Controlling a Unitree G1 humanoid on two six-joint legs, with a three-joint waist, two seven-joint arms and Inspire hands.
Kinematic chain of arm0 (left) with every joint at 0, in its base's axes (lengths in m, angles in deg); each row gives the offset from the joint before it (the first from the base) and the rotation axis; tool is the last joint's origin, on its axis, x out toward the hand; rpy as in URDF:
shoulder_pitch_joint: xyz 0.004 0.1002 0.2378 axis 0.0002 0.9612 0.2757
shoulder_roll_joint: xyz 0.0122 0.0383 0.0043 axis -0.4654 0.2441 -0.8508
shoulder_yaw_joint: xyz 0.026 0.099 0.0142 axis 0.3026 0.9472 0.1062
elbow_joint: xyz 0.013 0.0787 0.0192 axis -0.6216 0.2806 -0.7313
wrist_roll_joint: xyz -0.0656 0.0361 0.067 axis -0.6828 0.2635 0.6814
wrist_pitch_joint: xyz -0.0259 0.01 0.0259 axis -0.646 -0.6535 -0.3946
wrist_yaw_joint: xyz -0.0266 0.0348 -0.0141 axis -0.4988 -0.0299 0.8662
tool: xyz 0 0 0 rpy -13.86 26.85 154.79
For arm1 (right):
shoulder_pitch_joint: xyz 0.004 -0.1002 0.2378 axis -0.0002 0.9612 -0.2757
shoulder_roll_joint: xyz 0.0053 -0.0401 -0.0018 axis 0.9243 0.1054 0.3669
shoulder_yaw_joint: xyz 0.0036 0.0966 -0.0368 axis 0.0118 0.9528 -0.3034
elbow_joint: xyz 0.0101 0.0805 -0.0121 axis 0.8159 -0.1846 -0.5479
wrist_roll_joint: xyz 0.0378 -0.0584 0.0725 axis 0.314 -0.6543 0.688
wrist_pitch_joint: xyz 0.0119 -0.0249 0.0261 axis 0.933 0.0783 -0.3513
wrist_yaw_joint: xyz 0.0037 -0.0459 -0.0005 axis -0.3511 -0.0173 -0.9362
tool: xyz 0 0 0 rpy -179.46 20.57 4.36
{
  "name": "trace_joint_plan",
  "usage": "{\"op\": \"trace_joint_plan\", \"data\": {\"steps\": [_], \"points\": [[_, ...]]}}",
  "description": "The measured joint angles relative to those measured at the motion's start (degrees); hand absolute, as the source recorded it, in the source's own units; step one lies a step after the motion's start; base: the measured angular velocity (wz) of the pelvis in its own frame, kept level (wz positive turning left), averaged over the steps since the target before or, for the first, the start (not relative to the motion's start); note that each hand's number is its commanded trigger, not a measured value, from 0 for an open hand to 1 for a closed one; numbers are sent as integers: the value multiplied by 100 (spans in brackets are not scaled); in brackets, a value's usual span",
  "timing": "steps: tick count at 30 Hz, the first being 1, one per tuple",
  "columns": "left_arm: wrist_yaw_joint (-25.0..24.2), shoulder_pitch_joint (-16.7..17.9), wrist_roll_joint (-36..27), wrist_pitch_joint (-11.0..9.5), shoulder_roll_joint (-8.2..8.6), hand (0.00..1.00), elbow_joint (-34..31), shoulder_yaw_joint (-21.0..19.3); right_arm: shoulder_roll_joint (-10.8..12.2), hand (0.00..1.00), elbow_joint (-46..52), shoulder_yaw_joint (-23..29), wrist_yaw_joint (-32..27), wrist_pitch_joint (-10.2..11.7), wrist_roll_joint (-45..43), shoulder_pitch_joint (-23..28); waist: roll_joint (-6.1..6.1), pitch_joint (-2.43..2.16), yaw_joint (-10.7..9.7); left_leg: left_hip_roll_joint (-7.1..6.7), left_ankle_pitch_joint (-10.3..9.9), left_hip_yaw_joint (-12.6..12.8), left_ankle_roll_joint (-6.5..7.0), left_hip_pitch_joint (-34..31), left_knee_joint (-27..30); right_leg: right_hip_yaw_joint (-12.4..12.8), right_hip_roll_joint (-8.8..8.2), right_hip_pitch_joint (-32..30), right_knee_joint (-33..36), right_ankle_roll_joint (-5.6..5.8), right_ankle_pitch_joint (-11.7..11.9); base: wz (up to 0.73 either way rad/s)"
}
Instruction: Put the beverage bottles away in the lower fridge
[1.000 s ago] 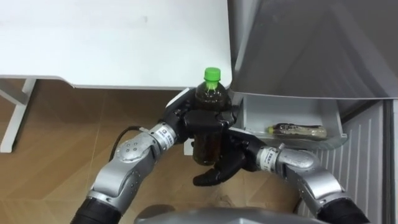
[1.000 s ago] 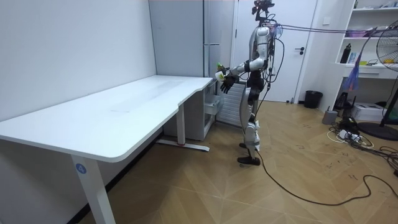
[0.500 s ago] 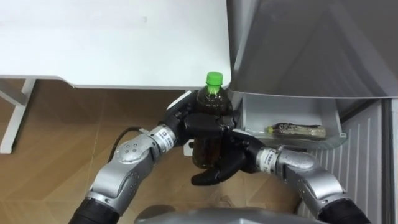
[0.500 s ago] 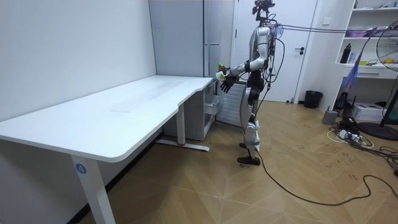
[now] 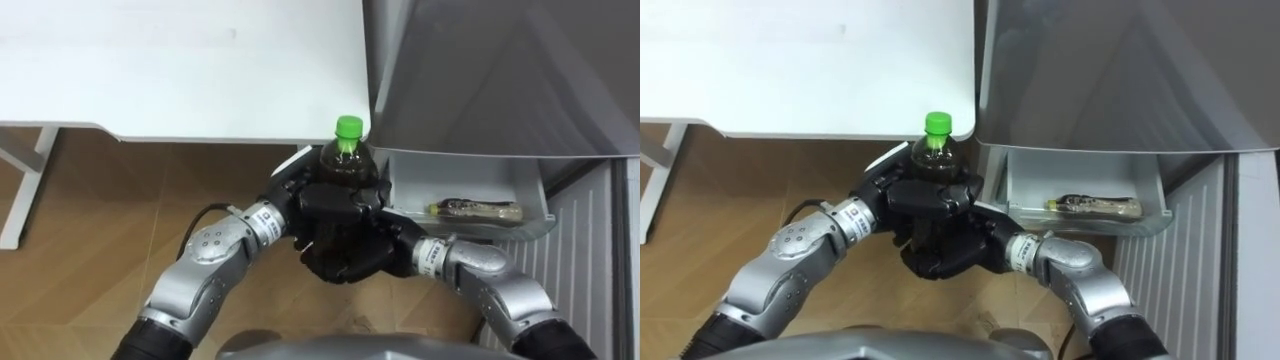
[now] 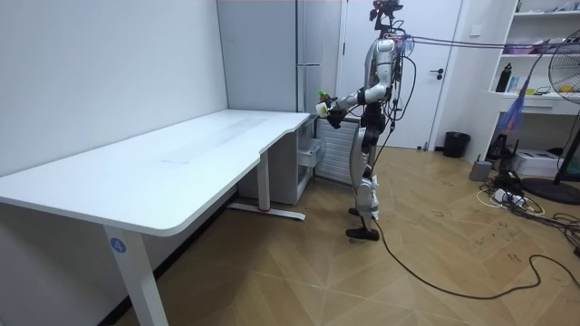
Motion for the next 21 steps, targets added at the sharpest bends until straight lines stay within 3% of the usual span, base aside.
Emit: {"op": "trace_joint_plan", "data": {"steps": [14, 15, 17, 18, 21], "points": [[-67, 0, -116, 0, 16, 100, 0, 4, -1, 100, 0, -21, -2, 2, 3, 0, -10, -2, 8, 3, 1, 33, 0, 8, 2, 2, -4, -6, -4, -1, -1, 0], [-67, 0, -117, 0, 16, 87, 0, 4, -1, 100, 0, -21, -2, 2, 3, 0, -10, -2, 8, 3, 1, 34, 0, 8, 2, 2, -4, -6, -4, -1, -1, 0], [-67, 0, -119, -1, 17, 14, 0, 6, -1, 100, 0, -21, -3, 2, 4, 0, -11, -2, 8, 4, 1, 37, 0, 9, 1, 2, -4, -6, -4, -1, -1, 0], [-67, 0, -120, -1, 17, 0, 0, 6, -1, 100, 0, -21, -3, 2, 4, 0, -11, -2, 8, 4, 1, 37, 0, 10, 1, 2, -5, -6, -4, -1, -1, 0], [-71, 0, -122, -1, 12, 0, 0, 6, -8, 100, 0, -20, -3, 2, 3, 0, -13, -3, 8, 4, 1, 40, 0, 11, 1, 2, -5, -6, -4, -1, -1, 0]]}}
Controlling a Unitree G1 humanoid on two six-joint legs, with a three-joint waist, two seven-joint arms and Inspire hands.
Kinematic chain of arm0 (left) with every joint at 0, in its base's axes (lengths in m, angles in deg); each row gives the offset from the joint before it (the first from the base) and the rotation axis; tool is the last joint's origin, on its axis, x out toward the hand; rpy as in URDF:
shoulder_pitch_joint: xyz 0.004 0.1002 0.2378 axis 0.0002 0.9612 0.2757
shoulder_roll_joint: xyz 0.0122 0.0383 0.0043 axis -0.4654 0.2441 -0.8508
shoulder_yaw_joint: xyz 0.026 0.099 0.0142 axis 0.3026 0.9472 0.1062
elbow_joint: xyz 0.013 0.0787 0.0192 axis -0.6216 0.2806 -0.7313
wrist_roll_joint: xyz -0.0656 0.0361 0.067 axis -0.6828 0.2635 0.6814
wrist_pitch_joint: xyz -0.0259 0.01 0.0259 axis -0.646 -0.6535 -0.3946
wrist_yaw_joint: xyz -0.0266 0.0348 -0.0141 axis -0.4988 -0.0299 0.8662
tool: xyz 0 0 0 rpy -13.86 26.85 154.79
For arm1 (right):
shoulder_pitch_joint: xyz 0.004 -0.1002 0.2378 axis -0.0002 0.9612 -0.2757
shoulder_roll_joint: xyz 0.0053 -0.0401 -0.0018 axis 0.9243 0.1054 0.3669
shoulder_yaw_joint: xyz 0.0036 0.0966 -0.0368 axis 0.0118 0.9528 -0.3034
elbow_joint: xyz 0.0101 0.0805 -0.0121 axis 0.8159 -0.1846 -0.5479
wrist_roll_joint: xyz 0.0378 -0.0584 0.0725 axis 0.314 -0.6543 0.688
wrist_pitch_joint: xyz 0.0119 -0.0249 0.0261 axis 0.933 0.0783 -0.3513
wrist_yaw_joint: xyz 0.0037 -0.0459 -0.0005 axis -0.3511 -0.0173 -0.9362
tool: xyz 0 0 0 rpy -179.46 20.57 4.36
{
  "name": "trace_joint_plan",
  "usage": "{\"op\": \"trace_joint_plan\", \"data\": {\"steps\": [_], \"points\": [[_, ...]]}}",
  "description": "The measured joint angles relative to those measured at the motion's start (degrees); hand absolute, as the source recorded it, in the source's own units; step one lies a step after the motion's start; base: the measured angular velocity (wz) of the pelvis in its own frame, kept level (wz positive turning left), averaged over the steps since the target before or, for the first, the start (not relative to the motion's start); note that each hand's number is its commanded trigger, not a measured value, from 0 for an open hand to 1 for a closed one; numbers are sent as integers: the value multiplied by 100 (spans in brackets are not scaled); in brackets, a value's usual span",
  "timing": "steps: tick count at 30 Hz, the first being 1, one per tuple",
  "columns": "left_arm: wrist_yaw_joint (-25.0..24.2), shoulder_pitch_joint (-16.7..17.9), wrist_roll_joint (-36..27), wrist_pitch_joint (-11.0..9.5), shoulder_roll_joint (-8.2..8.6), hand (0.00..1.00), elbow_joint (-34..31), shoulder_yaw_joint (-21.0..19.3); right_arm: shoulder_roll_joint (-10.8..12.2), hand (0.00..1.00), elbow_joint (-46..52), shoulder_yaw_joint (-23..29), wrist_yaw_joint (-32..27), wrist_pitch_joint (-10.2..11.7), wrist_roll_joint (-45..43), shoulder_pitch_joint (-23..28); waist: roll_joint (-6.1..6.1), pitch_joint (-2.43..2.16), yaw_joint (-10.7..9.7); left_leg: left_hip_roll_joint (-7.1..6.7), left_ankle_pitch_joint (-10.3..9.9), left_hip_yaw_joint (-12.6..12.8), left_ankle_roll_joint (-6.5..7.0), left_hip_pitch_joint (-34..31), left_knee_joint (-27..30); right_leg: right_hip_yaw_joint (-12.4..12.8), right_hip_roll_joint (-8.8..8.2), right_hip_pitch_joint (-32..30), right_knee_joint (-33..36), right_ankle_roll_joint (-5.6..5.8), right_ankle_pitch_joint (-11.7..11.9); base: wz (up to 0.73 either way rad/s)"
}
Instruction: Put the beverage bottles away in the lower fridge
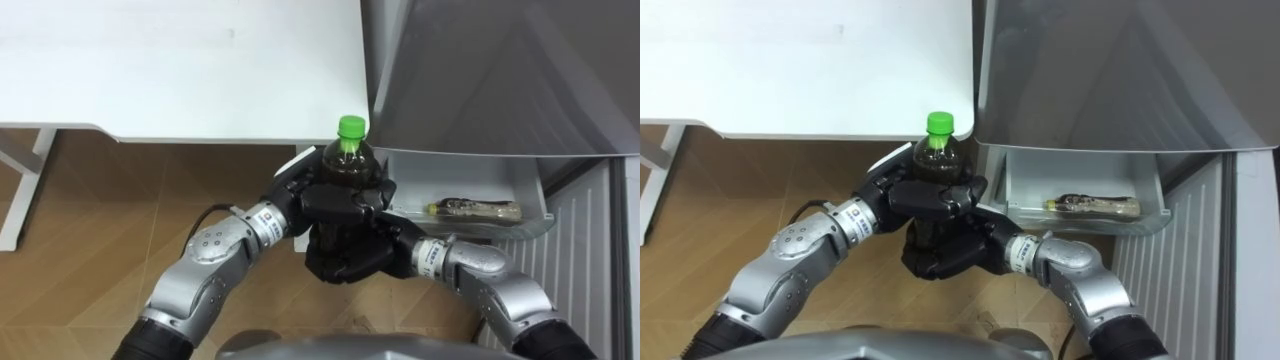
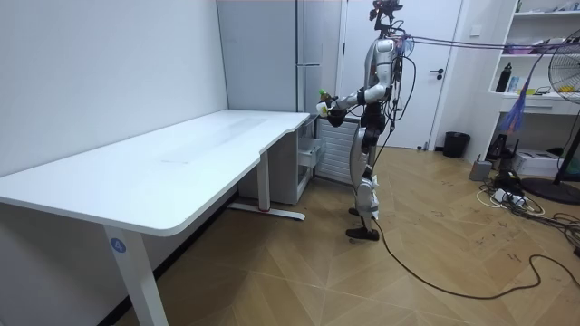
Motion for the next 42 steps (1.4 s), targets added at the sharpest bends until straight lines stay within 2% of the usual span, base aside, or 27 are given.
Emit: {"op": "trace_joint_plan", "data": {"steps": [7, 17, 30, 36, 41, 42], "points": [[-5, 0, 8, -83, -8, 0, 0, -1, -16, 100, -1, 0, -2, -6, 0, 0, -8, -6, 1, 1, 0, 6, 0, 4, 1, 2, 0, 1, 2, 0, 0, 0], [4, -1, 12, -94, -9, 0, -1, -3, -17, 100, -1, -8, -15, -6, 2, 0, 0, -10, 3, 4, 0, 15, 0, 5, 1, 2, 0, 2, 2, 0, 0, 0], [70, -1, 24, -178, -9, 0, -14, -1, -14, 100, 3, -19, -25, -2, 12, 0, 55, -22, 0, 1, 0, 7, 0, -12, -1, -4, 1, -4, -16, 0, 0, 0], [361, -6, 36, -317, -7, 0, -387, -40, -23, 100, 23, -24, -51, 5, 3, 0, 55, -23, 11, 4, 0, -4, 0, -10, -5, -8, 10, 23, -68, -6, 5, 0], [464, -19, 37, -353, 37, 0, -774, -243, -1, 100, 63, -25, 9, 7, -55, 1, 58, -21, 16, 7, 0, -19, -1, 27, -29, -21, 14, 60, -71, -6, 5, 0], [526, -20, 37, -434, 45, 0, -893, -291, -1, 100, 62, -25, 8, 6, -92, 14, 60, -20, 21, 6, 0, -21, -1, 52, -43, -23, 14, 85, -77, -6, 5, 0]]}}
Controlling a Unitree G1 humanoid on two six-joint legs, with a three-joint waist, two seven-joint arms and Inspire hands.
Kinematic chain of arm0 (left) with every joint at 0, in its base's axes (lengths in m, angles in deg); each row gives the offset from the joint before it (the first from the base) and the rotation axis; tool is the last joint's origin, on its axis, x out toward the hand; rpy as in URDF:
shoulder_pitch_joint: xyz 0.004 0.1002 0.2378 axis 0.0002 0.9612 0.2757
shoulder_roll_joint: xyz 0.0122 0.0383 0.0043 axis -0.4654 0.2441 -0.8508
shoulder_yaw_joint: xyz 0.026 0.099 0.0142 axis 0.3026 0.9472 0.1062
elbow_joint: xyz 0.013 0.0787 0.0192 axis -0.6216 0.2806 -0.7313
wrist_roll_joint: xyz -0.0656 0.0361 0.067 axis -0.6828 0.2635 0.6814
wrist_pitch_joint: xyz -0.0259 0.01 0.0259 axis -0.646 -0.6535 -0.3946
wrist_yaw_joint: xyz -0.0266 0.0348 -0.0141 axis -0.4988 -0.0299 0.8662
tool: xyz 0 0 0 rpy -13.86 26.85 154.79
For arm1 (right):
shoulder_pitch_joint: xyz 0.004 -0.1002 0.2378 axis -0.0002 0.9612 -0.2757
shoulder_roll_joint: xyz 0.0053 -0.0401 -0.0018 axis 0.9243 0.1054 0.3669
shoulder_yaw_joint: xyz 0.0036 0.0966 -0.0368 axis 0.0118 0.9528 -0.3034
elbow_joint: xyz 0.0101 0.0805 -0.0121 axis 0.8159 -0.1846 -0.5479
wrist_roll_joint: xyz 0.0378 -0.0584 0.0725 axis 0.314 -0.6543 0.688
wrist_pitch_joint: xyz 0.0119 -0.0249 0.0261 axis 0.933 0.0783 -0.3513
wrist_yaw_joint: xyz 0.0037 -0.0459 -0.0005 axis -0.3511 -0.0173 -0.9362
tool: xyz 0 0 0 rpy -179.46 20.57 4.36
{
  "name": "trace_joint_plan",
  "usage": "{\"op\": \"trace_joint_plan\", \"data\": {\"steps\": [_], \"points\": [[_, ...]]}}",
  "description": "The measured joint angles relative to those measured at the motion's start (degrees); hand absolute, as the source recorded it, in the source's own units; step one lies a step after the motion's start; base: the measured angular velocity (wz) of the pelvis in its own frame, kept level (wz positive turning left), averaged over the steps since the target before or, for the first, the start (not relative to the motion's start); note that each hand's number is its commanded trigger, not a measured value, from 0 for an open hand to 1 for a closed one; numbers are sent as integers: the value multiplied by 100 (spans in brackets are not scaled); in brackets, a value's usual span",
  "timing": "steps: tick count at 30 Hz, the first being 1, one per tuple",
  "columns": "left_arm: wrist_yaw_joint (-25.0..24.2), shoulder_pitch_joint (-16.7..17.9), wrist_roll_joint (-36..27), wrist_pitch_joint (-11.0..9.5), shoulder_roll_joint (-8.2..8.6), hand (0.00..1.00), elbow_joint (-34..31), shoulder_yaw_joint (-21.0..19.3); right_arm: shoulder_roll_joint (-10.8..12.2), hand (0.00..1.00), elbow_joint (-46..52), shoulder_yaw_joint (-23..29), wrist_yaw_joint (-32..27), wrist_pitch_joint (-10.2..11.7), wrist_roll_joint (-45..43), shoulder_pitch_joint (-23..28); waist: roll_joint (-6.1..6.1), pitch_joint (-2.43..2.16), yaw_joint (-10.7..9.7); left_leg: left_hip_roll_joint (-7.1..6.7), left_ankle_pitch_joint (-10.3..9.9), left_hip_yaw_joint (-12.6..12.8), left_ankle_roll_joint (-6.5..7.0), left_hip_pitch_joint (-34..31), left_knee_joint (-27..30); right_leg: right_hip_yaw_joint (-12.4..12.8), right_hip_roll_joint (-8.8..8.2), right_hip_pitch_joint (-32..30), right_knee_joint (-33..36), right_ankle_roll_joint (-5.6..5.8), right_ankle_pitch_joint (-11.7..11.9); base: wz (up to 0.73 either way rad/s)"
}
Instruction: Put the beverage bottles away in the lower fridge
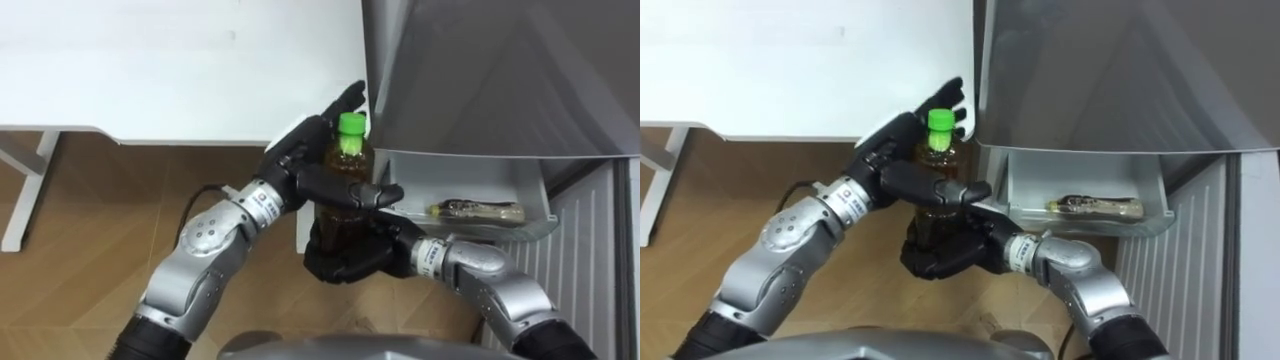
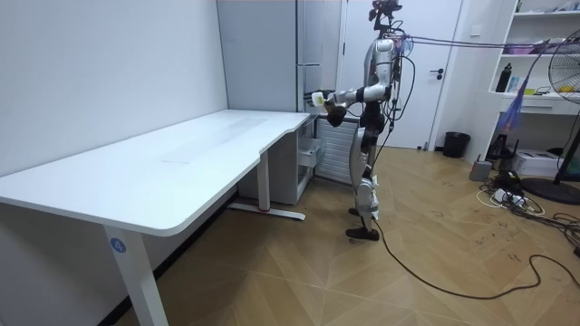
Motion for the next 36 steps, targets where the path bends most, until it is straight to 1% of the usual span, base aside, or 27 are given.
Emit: {"op": "trace_joint_plan", "data": {"steps": [2, 4, 5, 10, 13, 15, 17, 18, 19, 20, 21, 22, 24, 25, 27, 29, 30, 32, 34, 36], "points": [[36, -2, -1, -137, 15, 0, -174, -127, -1, 100, 0, 0, 0, 0, -19, 10, 1, 1, 21, 0, 0, 1, 0, 49, -43, 5, 1, 22, 0, 0, 0, -2], [94, -1, -25, -261, -42, 0, -391, -235, -22, 100, 2, 14, 2, 0, 0, 18, 7, 4, 24, 2, 0, 6, 0, 75, -48, 17, 4, 48, 1, 0, 0, 0], [116, -1, -25, -282, -67, 0, -485, -295, -24, 100, 2, 39, 5, 0, 2, 35, 17, 12, 25, 2, 0, 4, 0, 83, -54, 16, 3, 74, 0, 0, 0, 0], [325, 0, -23, -403, -115, 0, -838, -446, -166, 100, 48, 59, 79, 0, 12, 87, 27, 12, 111, 1, 1, 4, 0, 157, -130, 20, 6, 121, -11, 1, -1, 0], [506, -2, -24, -474, -119, 0, -1180, -620, -174, 100, 151, 127, 85, 1, 12, 201, 30, 11, 137, 1, 1, -2, 0, 157, -114, 10, 7, 99, -15, 1, -1, 0], [634, -3, -16, -575, -123, 0, -1395, -766, -188, 100, 219, 133, 96, 27, 4, 297, 39, 7, 145, 1, 1, -31, -1, 158, -113, 3, 7, 103, -18, 1, -1, 0], [726, -4, -16, -763, -115, 0, -1548, -1041, -205, 100, 219, 202, 120, 67, 0, 418, 63, -2, 157, 1, 1, -34, 0, 173, -125, -17, 3, 109, -17, 1, -1, 0], [768, -4, -16, -798, -111, 0, -1569, -1104, -203, 100, 218, 235, 132, 70, 2, 452, 72, -6, 159, -1, 1, -39, 0, 179, -129, -25, 0, 114, -18, 1, -1, 0], [845, -2, -15, -875, -107, 0, -1582, -1210, -201, 100, 215, 326, 168, 76, 2, 524, 94, -14, 167, -5, 1, -46, 1, 190, -130, -50, -4, 127, -18, 2, -1, 0], [917, -2, -15, -920, -94, 0, -1583, -1309, -206, 100, 215, 392, 170, 121, 0, 602, 112, -25, 198, -7, 2, -48, 1, 202, -132, -57, -8, 136, -18, 2, -1, 0], [964, -3, -15, -939, -91, 0, -1583, -1350, -207, 100, 215, 436, 181, 133, 0, 639, 119, -26, 222, -6, 2, -47, 1, 210, -135, -59, -8, 139, -18, 2, -1, 0], [1049, -1, -15, -982, -83, 0, -1583, -1398, -205, 100, 215, 541, 216, 153, 2, 729, 135, -17, 281, -4, 2, -45, 1, 240, -141, -66, -7, 165, -20, 2, -1, 0], [1170, 17, 45, -1012, -86, 0, -1582, -1462, -211, 100, 215, 584, 225, 166, 7, 819, 156, -10, 332, -3, 1, -48, 1, 287, -151, -78, -6, 222, -22, 7, -4, 0], [1249, 16, 112, -1024, -93, 0, -1582, -1527, -285, 100, 215, 599, 226, 166, 7, 850, 165, -10, 377, -3, 1, -51, 1, 288, -150, -80, -5, 226, -21, 8, -5, 0], [1369, 17, 221, -1036, -96, 0, -1581, -1662, -302, 100, 215, 658, 231, 166, 3, 879, 169, -6, 433, -2, 2, -46, 0, 286, -150, -75, -3, 216, -21, 8, -5, 0], [1547, 17, 219, -1055, -98, 0, -1580, -1973, -314, 100, 215, 792, 227, 166, -22, 933, 170, -5, 474, 0, 3, -41, -2, 288, -153, -62, -1, 224, -12, 7, -5, 0], [1612, 17, 216, -1078, -99, 0, -1580, -2055, -328, 100, 216, 811, 226, 166, -22, 932, 173, -3, 486, 0, 3, -40, -2, 285, -167, -58, -1, 225, -13, 7, -5, -4], [1904, 20, 215, -1190, -98, 0, -1581, -2345, -386, 100, 217, 886, 228, 169, -19, 942, 177, 3, 555, -2, 3, -30, -2, 296, -176, -50, -1, 246, -25, 7, -5, -2], [2134, 36, 202, -1258, -100, 0, -1581, -2524, -380, 100, 218, 974, 227, 171, -20, 1001, 171, 11, 624, -8, 3, -57, -2, 362, -189, -67, 4, 352, -107, 7, -6, 6], [2428, 126, 197, -1382, -99, 0, -1577, -2725, -381, 100, 218, 994, 226, 172, -36, 1024, 170, 7, 671, -12, 2, -64, -2, 398, -175, -74, 7, 407, -138, 16, -20, 7]]}}
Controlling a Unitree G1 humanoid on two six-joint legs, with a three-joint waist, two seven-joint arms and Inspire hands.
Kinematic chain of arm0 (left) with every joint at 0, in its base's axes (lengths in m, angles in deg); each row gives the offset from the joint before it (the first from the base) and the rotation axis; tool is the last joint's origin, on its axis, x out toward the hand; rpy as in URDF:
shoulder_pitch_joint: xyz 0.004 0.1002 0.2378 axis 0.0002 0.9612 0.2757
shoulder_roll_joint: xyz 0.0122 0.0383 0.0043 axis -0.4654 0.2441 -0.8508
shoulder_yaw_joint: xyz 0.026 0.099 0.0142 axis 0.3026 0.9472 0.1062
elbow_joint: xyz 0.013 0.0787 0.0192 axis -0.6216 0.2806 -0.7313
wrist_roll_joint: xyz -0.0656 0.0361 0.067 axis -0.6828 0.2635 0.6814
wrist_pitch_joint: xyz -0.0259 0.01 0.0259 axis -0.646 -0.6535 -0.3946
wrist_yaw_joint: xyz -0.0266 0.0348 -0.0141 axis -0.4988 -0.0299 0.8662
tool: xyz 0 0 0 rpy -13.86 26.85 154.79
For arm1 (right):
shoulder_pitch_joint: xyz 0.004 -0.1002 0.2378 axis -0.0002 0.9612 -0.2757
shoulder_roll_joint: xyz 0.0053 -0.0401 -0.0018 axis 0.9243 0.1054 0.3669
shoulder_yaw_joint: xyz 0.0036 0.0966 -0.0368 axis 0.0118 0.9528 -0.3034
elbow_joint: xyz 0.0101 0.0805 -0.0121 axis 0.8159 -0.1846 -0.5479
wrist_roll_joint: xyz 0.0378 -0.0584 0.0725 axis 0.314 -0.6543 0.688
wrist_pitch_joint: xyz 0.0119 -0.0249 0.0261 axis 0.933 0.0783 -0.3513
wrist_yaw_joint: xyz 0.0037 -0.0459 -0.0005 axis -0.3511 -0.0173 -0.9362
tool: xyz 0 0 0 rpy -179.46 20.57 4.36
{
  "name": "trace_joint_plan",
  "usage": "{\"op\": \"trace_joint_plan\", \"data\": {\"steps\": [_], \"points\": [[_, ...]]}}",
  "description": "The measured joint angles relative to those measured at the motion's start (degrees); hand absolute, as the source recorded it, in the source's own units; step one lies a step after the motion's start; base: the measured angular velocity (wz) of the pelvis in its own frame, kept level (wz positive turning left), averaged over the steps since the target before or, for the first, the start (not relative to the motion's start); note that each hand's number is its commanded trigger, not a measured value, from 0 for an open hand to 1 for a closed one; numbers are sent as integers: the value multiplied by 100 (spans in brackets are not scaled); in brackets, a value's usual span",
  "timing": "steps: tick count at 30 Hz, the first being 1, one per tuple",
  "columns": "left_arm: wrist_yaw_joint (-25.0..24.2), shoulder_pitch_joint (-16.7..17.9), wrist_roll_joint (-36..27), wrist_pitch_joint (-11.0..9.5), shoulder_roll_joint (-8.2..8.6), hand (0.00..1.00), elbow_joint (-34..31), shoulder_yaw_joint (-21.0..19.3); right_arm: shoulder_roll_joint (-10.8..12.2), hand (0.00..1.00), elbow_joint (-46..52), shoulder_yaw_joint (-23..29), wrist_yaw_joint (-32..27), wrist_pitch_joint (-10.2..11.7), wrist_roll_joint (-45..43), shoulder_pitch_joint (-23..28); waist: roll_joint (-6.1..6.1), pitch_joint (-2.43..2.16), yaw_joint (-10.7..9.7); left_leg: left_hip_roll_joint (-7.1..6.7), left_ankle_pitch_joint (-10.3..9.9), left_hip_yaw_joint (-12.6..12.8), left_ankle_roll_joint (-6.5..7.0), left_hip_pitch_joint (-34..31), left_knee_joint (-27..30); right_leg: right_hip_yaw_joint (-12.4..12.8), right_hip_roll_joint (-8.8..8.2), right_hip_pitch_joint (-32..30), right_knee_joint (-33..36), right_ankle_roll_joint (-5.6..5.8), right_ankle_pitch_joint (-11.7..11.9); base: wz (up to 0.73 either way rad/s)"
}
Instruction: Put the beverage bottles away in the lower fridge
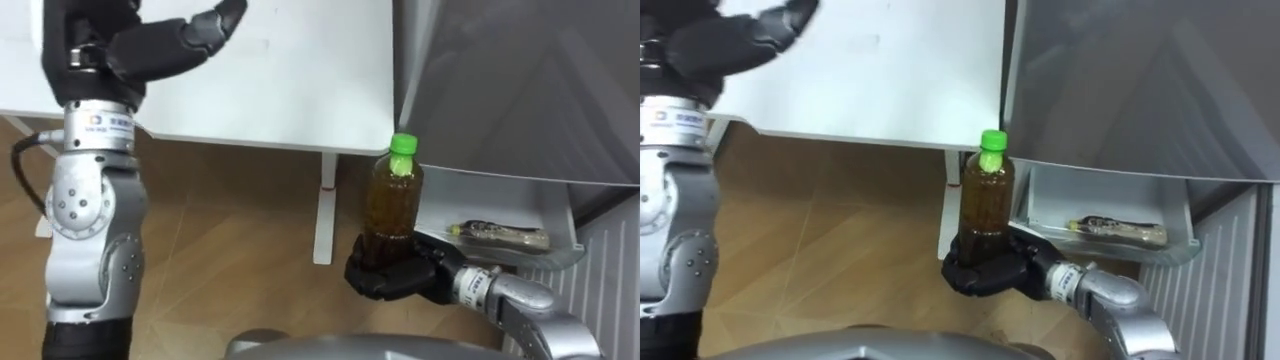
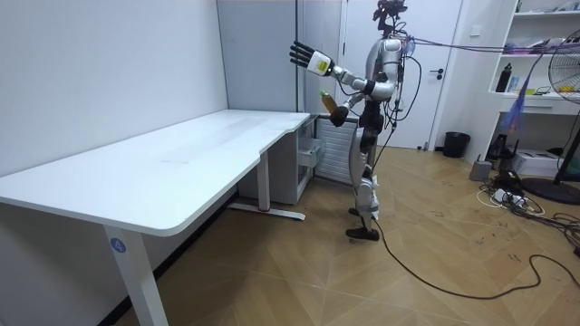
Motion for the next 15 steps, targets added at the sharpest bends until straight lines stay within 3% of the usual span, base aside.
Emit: {"op": "trace_joint_plan", "data": {"steps": [5, 12, 15], "points": [[670, 194, -13, -66, 28, 0, 425, -423, 20, 100, -1, -12, -42, -4, -199, 99, 0, -3, 275, -7, 0, -24, 0, 18, -18, -48, -3, 1, -94, 1, -2, 4], [1623, 341, -407, -62, 28, 0, 1513, -450, 43, 100, 0, -35, -308, -10, -150, 99, -10, -29, 418, -19, 0, -117, -1, 54, -36, -130, -5, 105, -161, 2, -1, 6], [1966, 343, -648, 50, 28, 0, 2166, -447, 65, 100, 0, -30, -412, -66, -150, 81, -6, -40, 416, -14, -1, -121, -2, 68, -68, -138, 0, 107, -163, 2, -1, 0]]}}
